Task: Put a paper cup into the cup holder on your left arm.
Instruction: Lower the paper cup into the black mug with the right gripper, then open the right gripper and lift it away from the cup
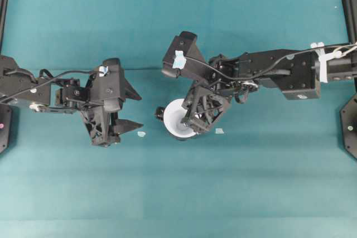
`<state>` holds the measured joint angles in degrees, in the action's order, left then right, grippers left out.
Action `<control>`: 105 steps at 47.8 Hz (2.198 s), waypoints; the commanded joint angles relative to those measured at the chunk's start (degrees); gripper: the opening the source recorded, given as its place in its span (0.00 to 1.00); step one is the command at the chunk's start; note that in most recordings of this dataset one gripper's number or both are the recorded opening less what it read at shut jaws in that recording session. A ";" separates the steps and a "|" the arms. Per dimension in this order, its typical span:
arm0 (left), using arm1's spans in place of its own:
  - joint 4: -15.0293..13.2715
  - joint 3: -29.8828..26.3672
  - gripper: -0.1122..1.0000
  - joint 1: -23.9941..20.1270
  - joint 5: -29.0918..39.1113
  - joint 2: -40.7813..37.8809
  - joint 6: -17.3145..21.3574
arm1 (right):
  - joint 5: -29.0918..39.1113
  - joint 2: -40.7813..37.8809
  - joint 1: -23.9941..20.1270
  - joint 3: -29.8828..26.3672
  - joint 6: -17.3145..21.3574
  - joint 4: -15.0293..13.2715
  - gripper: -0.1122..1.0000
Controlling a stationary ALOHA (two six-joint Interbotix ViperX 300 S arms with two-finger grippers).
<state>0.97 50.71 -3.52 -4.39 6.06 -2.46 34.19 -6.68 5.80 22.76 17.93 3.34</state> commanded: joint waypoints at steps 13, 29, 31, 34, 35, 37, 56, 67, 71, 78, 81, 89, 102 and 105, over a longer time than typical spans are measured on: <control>0.09 -0.88 0.88 0.00 -0.44 0.09 0.00 | -0.18 0.35 -0.35 -0.79 0.09 0.09 0.18; 0.09 -0.79 0.88 0.00 -0.53 0.09 0.00 | 0.09 0.44 -0.35 -0.88 0.35 0.53 0.71; 0.09 -0.79 0.88 0.00 -0.53 0.09 0.00 | 0.09 0.44 -0.35 -0.88 0.35 0.53 0.77; 0.09 -0.79 0.88 0.00 -0.53 0.09 0.00 | 0.09 0.44 -0.35 -0.88 0.44 0.53 0.79; 0.09 -0.79 0.88 0.00 -0.53 0.09 0.00 | 0.00 0.53 -0.35 -0.88 0.44 0.62 0.79; 0.09 -0.79 0.88 -0.09 -0.53 0.09 0.00 | 0.00 0.53 -0.35 -0.88 0.44 0.53 0.79; 0.09 -0.79 0.88 0.00 -0.62 0.09 0.00 | 0.00 0.97 -0.35 -0.62 0.35 0.26 0.79; 0.09 -0.70 0.88 0.00 -0.53 0.09 0.00 | 0.26 3.08 0.09 -0.35 0.26 0.00 0.79; 0.09 -0.70 0.88 0.00 -0.53 0.09 0.00 | 0.26 4.83 0.26 -0.09 0.35 -0.18 0.79; 0.09 -0.70 0.88 -0.09 -0.53 0.09 0.00 | 0.44 7.03 0.26 0.35 0.35 -0.26 0.79; 0.09 -0.70 0.88 0.00 -0.53 0.09 0.00 | 0.70 7.65 0.18 0.44 0.35 -0.26 0.79; 0.09 -0.70 0.88 0.00 -0.35 0.09 -0.09 | 1.49 8.88 0.18 0.88 0.18 -0.26 0.79; 0.09 -0.70 0.88 0.00 -0.18 0.09 -0.09 | 1.41 12.13 0.18 1.67 0.09 -0.26 0.79; 0.09 -0.79 0.88 0.00 -0.26 0.00 -0.09 | 1.41 13.10 0.18 2.20 0.00 -0.35 0.79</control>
<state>0.97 50.71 -3.52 -4.39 6.06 -2.46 35.77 3.78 6.06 25.14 17.93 3.16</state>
